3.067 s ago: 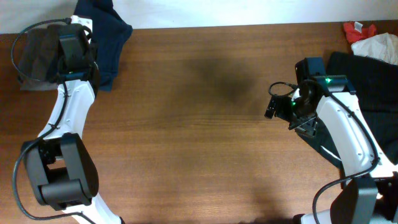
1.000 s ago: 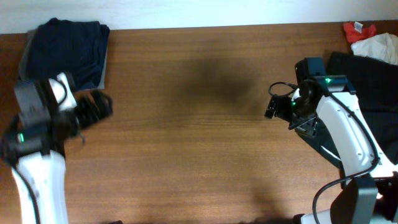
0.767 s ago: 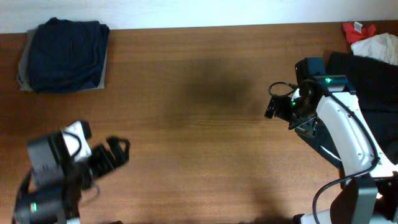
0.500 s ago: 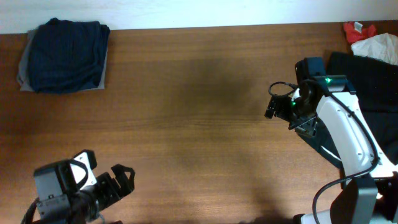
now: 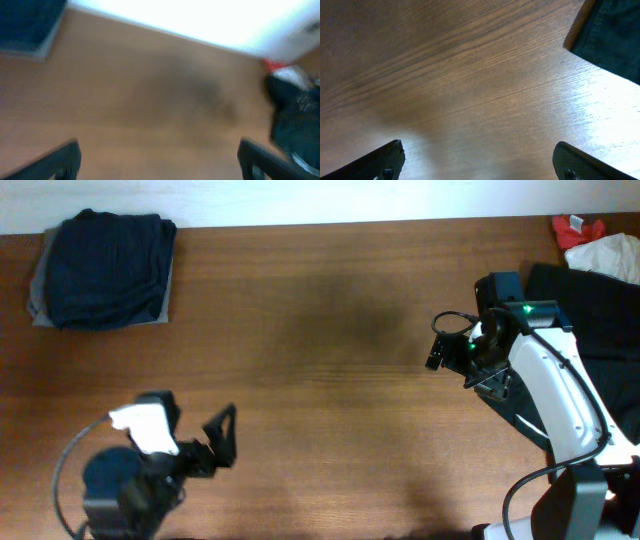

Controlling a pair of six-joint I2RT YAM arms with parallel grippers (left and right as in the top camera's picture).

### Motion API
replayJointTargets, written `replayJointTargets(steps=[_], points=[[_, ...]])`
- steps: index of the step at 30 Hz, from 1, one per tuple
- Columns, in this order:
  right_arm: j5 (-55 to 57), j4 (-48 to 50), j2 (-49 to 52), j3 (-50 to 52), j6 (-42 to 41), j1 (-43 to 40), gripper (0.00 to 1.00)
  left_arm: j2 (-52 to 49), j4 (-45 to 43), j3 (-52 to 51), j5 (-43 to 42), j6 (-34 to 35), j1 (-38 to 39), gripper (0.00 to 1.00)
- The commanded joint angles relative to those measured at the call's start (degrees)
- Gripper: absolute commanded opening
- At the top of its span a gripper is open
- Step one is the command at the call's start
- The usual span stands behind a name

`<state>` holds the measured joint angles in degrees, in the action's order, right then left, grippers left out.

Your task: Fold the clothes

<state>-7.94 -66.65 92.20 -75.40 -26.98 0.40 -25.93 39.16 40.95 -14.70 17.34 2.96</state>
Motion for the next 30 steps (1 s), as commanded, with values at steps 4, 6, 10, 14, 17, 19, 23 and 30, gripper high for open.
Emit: replayJointTargets(steps=[4,6,10,14,17,19,23,30], points=[[0.74,0.0,-0.17,-0.68,-0.07,-0.04,0.98,15.76,-18.03,-21.44,1.88,-3.61,1.01,0.99],[0.74,0.0,-0.17,-0.68,-0.07,-0.04,0.98,18.12,-24.39,-26.32,1.92,-6.23,0.9,0.99],[0.74,0.0,-0.17,-0.68,-0.07,-0.04,0.98,22.25,-34.82,-33.07,1.92,-14.58,0.83,0.99],[0.74,0.0,-0.17,-0.68,-0.07,-0.04,0.98,25.7,-38.23,-37.13,4.55,-18.71,-0.59,0.99],[0.74,0.0,-0.17,-0.68,-0.07,-0.04,0.98,25.68,-39.17,-38.77,6.8,-18.71,-2.34,0.99],[0.74,0.0,-0.17,-0.68,-0.07,-0.04,0.98,25.68,-39.21,-39.74,9.03,-18.71,-2.82,0.99],[0.74,0.0,-0.17,-0.68,-0.07,-0.04,0.98,25.68,-38.25,-40.48,10.03,-18.73,-2.75,0.99],[0.74,0.0,-0.17,-0.68,-0.07,-0.04,0.98,25.68,-34.95,-40.48,10.05,-19.78,-2.78,0.99]])
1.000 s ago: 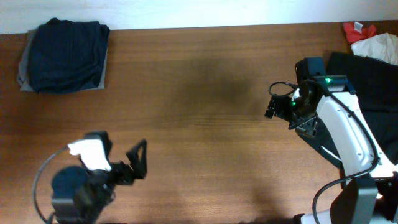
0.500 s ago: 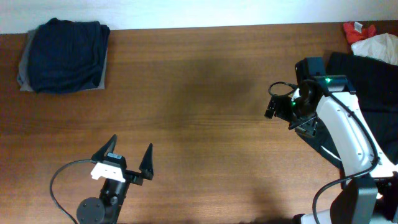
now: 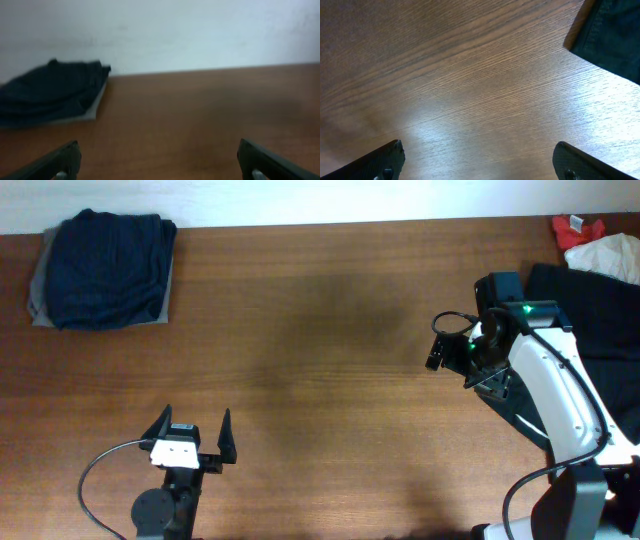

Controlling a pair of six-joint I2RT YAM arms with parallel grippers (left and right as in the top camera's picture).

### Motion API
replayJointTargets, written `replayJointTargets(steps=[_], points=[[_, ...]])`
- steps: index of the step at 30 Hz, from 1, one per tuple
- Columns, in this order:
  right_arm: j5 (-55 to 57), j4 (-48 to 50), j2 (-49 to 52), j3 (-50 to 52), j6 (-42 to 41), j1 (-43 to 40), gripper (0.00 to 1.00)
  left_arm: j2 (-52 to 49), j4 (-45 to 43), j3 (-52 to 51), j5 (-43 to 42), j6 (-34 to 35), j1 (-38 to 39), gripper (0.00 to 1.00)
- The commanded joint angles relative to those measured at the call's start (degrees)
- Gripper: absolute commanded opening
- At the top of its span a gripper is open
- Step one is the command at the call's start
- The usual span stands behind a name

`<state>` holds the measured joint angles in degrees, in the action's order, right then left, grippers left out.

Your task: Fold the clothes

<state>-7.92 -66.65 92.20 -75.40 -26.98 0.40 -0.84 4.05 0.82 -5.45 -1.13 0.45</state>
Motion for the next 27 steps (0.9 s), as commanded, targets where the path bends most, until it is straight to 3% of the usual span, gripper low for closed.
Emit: replayJointTargets(steps=[1,23,27], points=[[0.72,0.0,-0.17,-0.68,-0.07,-0.04,0.98,0.59,0.11,-0.35,0.79,-1.33,-0.26,0.99],[0.9,0.0,-0.42,-0.68,-0.07,-0.04,0.98,0.55,0.09,-0.35,0.81,-1.33,-0.26,1.0],[0.92,0.0,-4.37,-0.68,-0.07,0.02,0.98,0.55,0.09,-0.35,0.81,-1.33,-0.26,0.99]])
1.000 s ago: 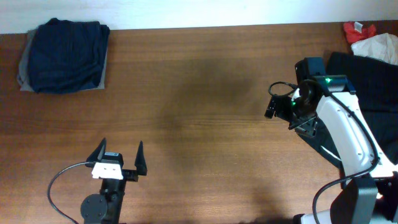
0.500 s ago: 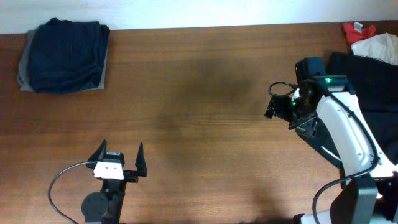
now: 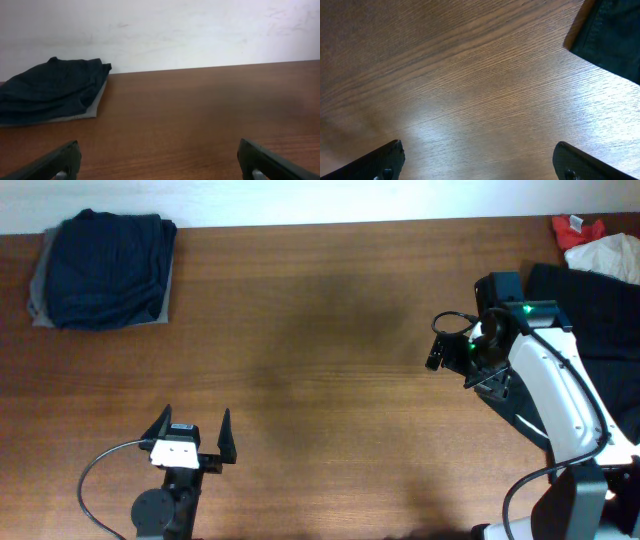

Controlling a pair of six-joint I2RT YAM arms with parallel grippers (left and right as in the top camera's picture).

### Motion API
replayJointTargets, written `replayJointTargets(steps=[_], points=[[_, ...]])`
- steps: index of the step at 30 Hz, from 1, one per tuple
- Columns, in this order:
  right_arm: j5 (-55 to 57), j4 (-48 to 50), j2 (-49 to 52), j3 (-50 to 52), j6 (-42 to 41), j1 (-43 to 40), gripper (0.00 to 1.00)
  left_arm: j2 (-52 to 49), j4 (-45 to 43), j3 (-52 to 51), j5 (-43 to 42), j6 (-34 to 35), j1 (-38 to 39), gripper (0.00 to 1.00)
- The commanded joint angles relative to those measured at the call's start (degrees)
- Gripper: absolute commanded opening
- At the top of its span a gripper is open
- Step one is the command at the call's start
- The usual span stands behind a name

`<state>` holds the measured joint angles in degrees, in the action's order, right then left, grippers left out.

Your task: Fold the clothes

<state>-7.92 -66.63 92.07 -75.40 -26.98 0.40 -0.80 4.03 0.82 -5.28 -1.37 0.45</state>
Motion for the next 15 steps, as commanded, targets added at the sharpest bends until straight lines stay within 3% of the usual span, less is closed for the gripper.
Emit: replayJointTargets(steps=[1,15], points=[[0.92,-0.02,-6.64,-0.68,-0.07,0.11,0.98,0.5,0.11,-0.35,0.61,-1.09,-0.26,0.99],[1.86,-3.32,-43.3,1.36,2.99,2.69,0.98,0.5,0.11,-0.35,0.61,-1.09,-0.26,0.99]])
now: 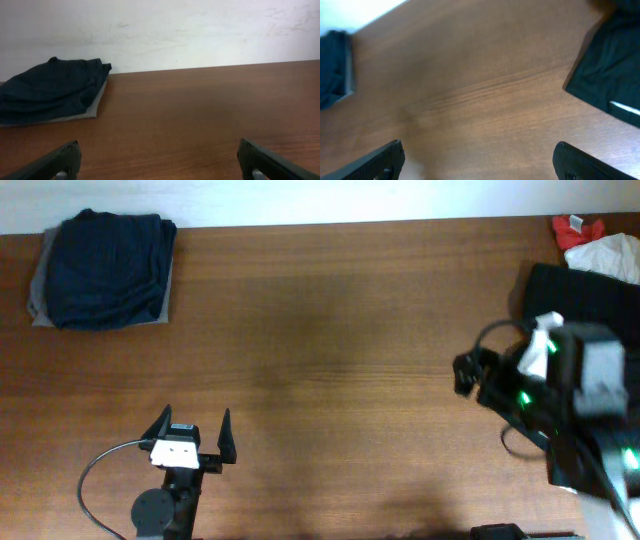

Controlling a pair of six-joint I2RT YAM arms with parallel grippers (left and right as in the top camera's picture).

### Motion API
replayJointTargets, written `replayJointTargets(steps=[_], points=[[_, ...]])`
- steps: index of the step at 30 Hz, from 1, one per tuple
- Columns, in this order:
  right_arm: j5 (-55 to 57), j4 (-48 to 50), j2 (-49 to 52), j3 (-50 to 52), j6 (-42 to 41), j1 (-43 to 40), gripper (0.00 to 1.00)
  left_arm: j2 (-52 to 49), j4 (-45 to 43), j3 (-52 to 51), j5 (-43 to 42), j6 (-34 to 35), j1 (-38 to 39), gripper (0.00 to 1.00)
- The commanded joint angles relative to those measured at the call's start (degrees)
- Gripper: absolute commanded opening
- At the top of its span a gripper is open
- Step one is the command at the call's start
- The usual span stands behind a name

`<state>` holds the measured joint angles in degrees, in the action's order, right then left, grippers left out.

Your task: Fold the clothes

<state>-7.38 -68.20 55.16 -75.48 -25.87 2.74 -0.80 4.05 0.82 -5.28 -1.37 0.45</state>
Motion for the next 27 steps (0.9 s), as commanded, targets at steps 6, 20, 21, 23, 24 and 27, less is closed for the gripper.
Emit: replayJointTargets(steps=[6,20,21,23,24,27], points=[[1.14,6.38,-25.18,17.94,1.88,0.35,0.98,0.5,0.09,-0.35,0.61,-1.09,-0.26,0.99],[-7.41,51.69,-52.83,64.43,10.45,0.28,0.98,0.5,0.09,-0.35,0.63,-1.09,-0.26,0.99],[-7.37,54.1,-53.29,65.81,10.45,0.28,0.98,0.5,0.09,-0.35,0.63,-1.07,-0.26,0.99],[-7.17,58.36,-54.16,68.24,10.45,0.24,0.98,0.5,0.11,-0.35,0.63,-1.09,-0.26,1.0],[-6.97,60.92,-54.84,69.68,10.45,0.24,0.98,0.5,0.09,-0.35,0.63,-1.09,-0.26,0.99],[-6.99,68.24,-54.97,73.31,10.45,0.2,0.98,0.5,0.09,-0.35,0.61,-1.09,-0.26,0.99]])
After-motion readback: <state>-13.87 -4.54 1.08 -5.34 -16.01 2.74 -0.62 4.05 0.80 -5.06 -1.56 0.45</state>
